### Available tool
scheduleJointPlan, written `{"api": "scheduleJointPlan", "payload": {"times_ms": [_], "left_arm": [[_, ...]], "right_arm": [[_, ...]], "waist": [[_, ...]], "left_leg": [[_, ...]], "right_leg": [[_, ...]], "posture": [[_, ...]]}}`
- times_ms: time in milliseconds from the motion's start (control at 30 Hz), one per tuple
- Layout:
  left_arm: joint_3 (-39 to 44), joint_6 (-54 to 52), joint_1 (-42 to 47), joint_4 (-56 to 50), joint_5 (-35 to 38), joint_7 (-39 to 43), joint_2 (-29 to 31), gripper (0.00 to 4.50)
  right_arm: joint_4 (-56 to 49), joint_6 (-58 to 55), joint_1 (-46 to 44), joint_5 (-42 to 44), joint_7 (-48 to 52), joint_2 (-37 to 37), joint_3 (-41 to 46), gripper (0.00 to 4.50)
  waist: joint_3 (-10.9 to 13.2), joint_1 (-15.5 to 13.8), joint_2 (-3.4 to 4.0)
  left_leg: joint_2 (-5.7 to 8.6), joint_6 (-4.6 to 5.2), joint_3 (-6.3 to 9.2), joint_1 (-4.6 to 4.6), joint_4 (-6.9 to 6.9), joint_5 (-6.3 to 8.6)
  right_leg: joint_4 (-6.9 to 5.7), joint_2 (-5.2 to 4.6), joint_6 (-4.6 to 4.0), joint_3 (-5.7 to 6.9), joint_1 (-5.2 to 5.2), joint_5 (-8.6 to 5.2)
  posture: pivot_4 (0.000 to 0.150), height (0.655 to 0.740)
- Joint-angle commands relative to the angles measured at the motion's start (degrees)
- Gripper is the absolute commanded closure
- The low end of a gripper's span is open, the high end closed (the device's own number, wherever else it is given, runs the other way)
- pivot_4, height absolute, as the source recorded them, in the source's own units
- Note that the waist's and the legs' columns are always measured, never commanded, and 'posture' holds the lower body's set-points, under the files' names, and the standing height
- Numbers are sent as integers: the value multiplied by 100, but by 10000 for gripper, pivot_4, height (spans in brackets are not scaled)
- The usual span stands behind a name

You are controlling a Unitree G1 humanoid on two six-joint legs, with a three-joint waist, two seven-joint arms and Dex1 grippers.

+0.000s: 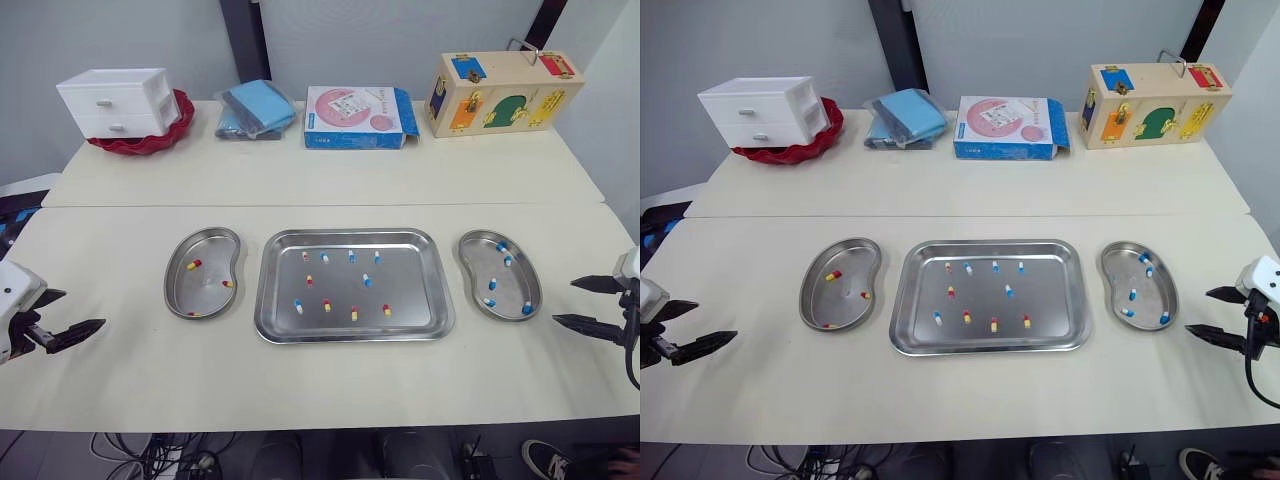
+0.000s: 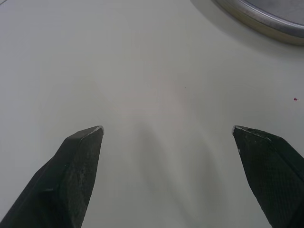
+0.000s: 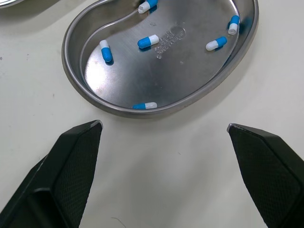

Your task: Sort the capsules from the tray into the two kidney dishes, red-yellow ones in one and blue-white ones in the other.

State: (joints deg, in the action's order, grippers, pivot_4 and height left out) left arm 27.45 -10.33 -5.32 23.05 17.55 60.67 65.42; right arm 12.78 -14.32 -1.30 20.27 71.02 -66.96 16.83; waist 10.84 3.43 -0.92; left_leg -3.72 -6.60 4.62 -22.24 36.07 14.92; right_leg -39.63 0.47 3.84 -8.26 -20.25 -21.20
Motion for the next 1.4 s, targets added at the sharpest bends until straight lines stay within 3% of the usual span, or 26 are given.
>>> {"api": "scheduleJointPlan", "payload": {"times_ms": [33,1100,1300,1400], "left_arm": [[66,149,130,148,-65,64,71,0],[-86,584,397,683,-232,535,29,0],[363,513,-488,-305,316,1374,-128,0],[633,413,-1362,-1918,997,1615,-824,0]], "right_arm": [[23,88,-86,-12,18,-6,166,344],[137,161,-134,-118,93,-4,162,344],[231,186,-162,-136,115,-20,148,344],[301,212,-187,-147,147,-50,164,344]], "waist": [[0,0,0],[0,4,1],[-1,11,1],[-1,14,2]], "left_leg": [[0,0,0,0,0,0],[1,0,0,10,14,0],[0,0,-1,10,15,0],[-1,0,-6,13,16,0]], "right_leg": [[0,0,0,0,0,0],[-29,1,0,1,2,0],[-30,1,0,0,2,0],[-28,-1,0,-5,6,0]], "posture": [[1500,7400],[1500,7400],[1500,7400],[1500,7400]]}}
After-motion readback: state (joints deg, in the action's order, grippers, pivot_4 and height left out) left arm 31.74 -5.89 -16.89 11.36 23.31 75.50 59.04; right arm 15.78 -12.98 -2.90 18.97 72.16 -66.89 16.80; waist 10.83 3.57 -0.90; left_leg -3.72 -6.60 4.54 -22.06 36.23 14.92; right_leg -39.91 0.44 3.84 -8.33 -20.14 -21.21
